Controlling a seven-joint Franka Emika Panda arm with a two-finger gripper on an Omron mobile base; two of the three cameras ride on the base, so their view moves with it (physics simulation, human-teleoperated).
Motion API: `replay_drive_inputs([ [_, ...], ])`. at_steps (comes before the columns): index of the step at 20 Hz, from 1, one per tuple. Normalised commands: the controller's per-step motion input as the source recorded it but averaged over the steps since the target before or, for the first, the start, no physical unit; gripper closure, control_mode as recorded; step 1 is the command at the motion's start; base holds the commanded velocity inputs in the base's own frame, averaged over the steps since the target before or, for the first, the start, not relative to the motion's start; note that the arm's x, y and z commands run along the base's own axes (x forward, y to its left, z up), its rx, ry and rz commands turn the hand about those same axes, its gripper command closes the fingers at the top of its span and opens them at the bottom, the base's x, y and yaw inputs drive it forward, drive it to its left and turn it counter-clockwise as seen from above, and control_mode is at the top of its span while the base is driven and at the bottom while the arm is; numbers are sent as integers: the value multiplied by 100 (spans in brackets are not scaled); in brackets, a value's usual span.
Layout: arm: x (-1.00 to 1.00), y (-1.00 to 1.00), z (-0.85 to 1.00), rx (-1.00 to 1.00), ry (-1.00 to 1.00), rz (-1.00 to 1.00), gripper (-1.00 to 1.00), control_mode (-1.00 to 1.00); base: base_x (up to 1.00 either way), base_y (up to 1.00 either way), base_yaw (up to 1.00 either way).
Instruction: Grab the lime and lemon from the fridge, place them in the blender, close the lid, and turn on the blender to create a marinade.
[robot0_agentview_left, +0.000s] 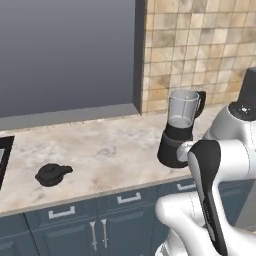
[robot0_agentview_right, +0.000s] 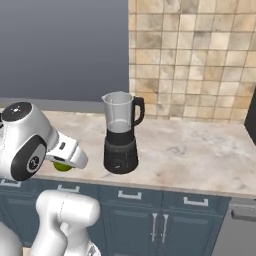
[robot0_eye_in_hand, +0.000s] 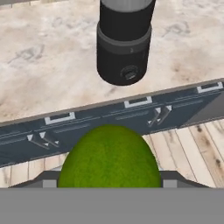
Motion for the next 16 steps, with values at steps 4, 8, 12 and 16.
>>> replay_drive_inputs([
  [4, 0, 0, 0, 0, 0, 0, 100, 100, 32, -50, 41],
  [8, 0, 0, 0, 0, 0, 0, 100, 100, 48, -45, 37],
  [12, 0, 0, 0, 0, 0, 0, 100, 100, 44, -36, 25],
  [16, 1, -19, 18, 3, 0, 4, 100, -100, 9, -12, 7],
])
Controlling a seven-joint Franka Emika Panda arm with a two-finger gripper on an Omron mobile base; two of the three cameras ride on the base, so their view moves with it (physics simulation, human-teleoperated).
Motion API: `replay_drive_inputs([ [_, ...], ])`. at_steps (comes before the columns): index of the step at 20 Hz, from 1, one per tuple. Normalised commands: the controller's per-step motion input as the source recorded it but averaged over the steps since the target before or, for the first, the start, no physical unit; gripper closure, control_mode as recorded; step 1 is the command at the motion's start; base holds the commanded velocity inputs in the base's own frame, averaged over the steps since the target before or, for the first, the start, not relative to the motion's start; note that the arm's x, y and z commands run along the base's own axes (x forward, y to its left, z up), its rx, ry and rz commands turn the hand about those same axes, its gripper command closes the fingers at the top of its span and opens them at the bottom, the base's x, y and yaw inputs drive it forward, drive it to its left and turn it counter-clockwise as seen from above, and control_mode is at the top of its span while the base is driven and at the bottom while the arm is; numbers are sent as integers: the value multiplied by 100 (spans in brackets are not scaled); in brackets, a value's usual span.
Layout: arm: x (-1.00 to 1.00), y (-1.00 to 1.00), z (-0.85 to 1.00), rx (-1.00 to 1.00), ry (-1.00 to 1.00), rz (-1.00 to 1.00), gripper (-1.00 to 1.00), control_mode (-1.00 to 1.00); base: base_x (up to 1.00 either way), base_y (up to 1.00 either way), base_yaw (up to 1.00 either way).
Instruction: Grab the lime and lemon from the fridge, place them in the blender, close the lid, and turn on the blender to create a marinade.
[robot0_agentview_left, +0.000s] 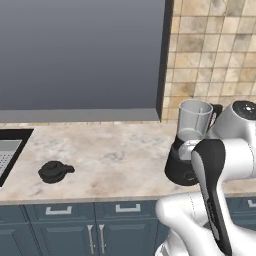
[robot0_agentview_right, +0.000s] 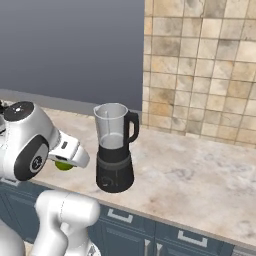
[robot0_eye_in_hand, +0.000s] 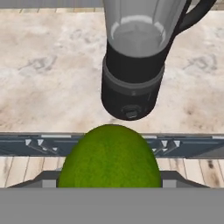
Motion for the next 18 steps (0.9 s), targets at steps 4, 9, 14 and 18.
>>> replay_drive_inputs([
  [4, 18, -30, 92, 3, -4, 4, 100, -100, 0, 0, 0],
  [9, 64, -27, 97, 0, -3, 0, 100, -100, 0, 0, 0],
  [14, 99, -17, 48, 1, 0, 0, 100, -100, 0, 0, 0],
  [18, 100, -16, 3, 0, 7, 0, 100, -100, 0, 0, 0],
])
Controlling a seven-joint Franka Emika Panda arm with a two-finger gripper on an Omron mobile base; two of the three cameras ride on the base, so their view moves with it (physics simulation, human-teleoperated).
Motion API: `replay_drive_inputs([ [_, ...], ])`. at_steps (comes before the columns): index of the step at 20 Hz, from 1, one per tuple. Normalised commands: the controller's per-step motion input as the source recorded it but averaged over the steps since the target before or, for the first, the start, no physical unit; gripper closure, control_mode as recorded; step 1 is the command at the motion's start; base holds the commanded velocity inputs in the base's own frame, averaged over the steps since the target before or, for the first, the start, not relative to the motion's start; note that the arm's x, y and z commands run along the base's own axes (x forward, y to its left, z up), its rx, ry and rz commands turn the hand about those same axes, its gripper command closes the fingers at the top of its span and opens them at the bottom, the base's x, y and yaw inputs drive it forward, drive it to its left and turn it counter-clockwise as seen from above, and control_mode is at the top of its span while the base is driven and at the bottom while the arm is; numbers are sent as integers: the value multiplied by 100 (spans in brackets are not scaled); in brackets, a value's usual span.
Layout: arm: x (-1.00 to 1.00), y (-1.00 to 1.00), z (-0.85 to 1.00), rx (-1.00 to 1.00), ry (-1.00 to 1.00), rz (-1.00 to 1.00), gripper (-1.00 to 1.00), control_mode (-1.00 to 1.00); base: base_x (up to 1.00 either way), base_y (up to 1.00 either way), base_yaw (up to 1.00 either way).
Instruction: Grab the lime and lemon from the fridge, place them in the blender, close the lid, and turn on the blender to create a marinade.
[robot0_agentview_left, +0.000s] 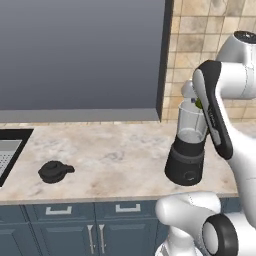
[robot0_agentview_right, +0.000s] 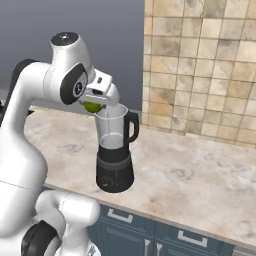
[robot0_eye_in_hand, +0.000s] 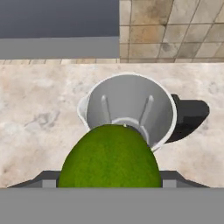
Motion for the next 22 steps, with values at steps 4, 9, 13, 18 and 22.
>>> replay_drive_inputs([
  [4, 97, -12, -31, 0, 11, 1, 100, -100, 0, 0, 0],
  [9, 80, -9, -53, 0, 12, 3, 100, -100, 0, 0, 0],
  [13, 44, -8, -60, 0, 11, 4, 100, -100, 0, 0, 0],
  [18, 7, -17, -34, 0, 1, 2, 100, -100, 0, 0, 0],
  [22, -4, -10, -27, 0, 0, 0, 100, -100, 0, 0, 0],
])
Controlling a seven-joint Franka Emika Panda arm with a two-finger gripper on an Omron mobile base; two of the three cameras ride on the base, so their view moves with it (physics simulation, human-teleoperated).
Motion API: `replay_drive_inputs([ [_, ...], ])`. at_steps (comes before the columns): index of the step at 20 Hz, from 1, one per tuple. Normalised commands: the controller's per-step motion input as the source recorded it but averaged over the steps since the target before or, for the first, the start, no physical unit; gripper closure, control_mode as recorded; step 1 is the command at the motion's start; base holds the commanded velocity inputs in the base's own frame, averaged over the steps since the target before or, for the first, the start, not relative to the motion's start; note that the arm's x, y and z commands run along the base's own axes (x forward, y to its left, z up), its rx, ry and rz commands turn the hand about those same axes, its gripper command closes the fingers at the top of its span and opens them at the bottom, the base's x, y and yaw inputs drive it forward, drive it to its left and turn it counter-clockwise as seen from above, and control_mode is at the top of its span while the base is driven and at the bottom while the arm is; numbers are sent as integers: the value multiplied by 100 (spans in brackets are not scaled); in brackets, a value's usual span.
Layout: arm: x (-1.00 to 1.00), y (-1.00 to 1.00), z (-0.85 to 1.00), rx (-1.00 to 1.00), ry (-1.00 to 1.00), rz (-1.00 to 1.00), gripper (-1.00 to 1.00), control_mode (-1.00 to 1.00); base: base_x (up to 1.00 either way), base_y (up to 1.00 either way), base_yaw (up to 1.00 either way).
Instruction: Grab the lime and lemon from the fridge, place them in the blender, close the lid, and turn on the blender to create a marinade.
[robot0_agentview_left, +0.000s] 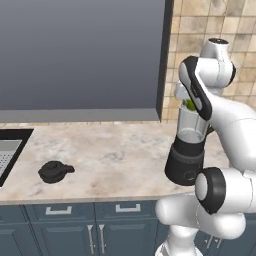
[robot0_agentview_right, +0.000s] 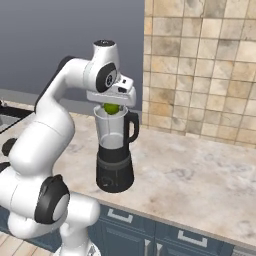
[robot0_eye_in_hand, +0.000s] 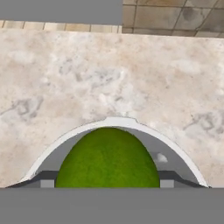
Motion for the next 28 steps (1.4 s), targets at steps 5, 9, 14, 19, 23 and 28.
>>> replay_drive_inputs([
  [5, -57, 0, -40, -2, 0, 0, 100, -100, 0, 0, 0],
  [9, -13, 7, -56, -5, 10, 0, 100, -100, 0, 0, 0],
  [14, 0, 13, -46, -7, 15, 0, -100, -100, 0, 0, 0],
  [19, 0, 7, -7, 0, 1, 0, -100, -100, 0, 0, 0],
  [23, -1, 3, 0, 0, 0, 0, -100, -100, 0, 0, 0],
  [28, -6, 1, 3, 0, -7, 0, -100, -100, 0, 0, 0],
])
